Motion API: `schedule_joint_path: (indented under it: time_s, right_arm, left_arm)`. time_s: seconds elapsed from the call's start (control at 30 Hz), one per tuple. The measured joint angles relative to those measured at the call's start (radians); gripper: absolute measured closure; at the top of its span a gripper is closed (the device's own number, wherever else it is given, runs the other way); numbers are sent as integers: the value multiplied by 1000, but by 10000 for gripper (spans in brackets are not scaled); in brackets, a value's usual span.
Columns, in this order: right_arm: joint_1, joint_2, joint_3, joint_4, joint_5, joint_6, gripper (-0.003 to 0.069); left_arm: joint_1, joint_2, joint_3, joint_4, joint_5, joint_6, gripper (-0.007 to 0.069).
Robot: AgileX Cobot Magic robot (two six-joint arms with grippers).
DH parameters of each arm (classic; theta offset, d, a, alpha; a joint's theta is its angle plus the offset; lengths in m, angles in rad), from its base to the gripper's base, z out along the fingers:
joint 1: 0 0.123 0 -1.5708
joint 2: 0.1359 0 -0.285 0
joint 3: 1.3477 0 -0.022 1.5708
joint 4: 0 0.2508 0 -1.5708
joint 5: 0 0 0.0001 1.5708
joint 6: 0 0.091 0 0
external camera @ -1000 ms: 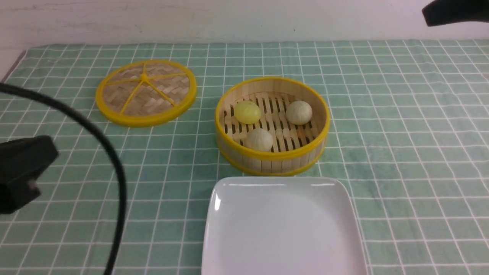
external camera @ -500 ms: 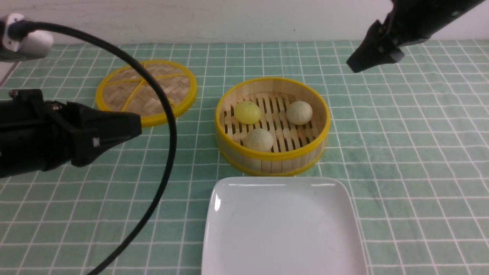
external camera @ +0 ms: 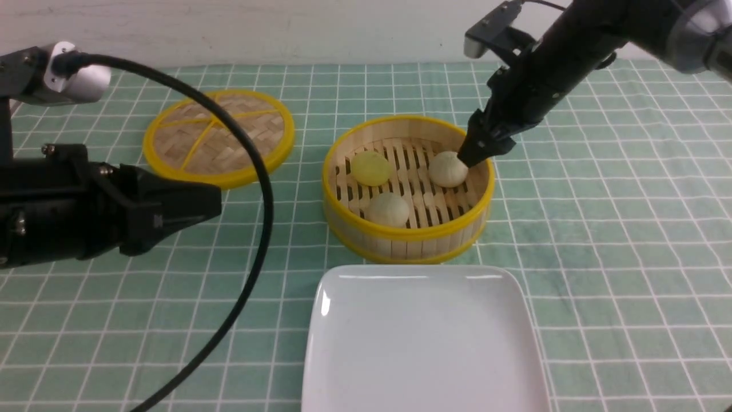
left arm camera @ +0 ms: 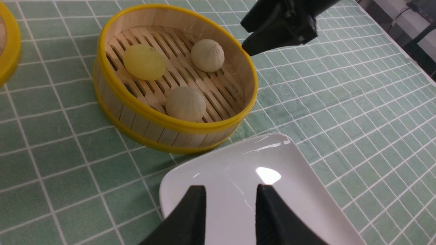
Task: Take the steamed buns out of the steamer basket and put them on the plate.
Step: Use the right arm to grab the steamed stuffed bun that is closest to it
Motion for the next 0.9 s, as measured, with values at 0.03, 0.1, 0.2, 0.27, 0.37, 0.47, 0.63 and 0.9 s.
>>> schedule_joint_path:
  time_s: [0.03, 0.1, 0.2, 0.27, 0.37, 0.47, 0.63, 0.9]
  right_arm:
    - [5, 17, -20, -8, -3, 0, 183]
    - [16, 39, -44, -16, -5, 0, 183]
    - [33, 59, -70, -19, -9, 0, 183]
    - [46, 65, -79, -29, -19, -1, 183]
    - [63, 65, -81, -61, -37, -1, 183]
    - [66, 66, -81, -78, -39, -1, 183]
    - [66, 81, -82, -97, -49, 0, 185]
    - [66, 123, -83, -121, -60, 0, 232]
  left_arm:
    - [0, 0, 0, 10, 0, 0, 384]
    - [0, 1, 0, 24, 0, 0, 384]
    - [0, 12, -1, 29, -1, 1, 384]
    - [0, 34, -12, 30, -1, 3, 384]
    - [0, 79, -40, 33, 2, 14, 384]
    - [0, 112, -64, 33, 8, 38, 384]
    - [0, 156, -81, 32, 14, 52, 384]
    - [0, 207, -82, 18, 17, 108, 384]
